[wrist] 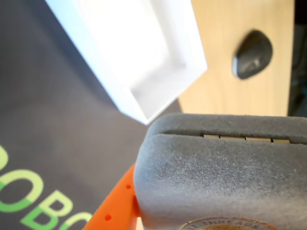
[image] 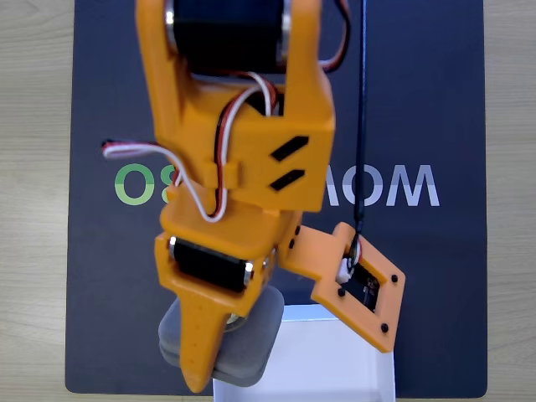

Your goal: Grab the usb to bin

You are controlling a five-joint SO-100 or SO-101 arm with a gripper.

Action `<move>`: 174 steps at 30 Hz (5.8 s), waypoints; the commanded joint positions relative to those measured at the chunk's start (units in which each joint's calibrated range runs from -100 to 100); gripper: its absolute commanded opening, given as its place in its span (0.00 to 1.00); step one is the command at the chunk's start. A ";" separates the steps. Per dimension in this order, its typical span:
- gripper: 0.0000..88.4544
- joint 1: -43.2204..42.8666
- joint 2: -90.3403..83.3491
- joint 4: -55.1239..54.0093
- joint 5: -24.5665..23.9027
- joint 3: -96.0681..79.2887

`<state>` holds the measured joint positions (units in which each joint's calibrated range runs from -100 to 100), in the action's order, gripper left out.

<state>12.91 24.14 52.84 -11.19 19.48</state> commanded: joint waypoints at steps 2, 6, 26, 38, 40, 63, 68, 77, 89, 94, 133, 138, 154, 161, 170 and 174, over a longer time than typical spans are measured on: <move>0.07 -2.47 7.69 -1.38 0.15 13.50; 0.07 -4.91 15.66 -1.38 0.15 20.99; 0.08 -7.27 27.70 -13.69 13.14 26.23; 0.20 -7.35 24.90 -8.54 12.88 26.14; 0.22 -7.35 24.56 -8.54 12.93 26.05; 0.56 -7.27 19.39 -4.79 13.03 17.83; 0.52 -7.27 10.74 -2.52 12.93 17.74; 0.06 -6.60 -14.61 21.49 12.88 9.34; 0.02 -4.32 -55.22 24.20 12.82 -39.08; 0.02 -4.91 -72.85 22.10 12.82 -64.28; 0.02 -4.49 -123.30 20.88 13.19 -111.26; 0.02 -4.49 -123.30 20.88 13.19 -111.26; 0.02 -4.49 -123.30 20.88 13.19 -111.26; 0.02 -4.49 -123.30 20.88 13.19 -111.26; 0.02 -4.49 -123.30 20.88 13.19 -111.26; 0.02 -4.49 -123.30 20.88 13.19 -111.26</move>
<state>8.13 -99.07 73.28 1.81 -92.05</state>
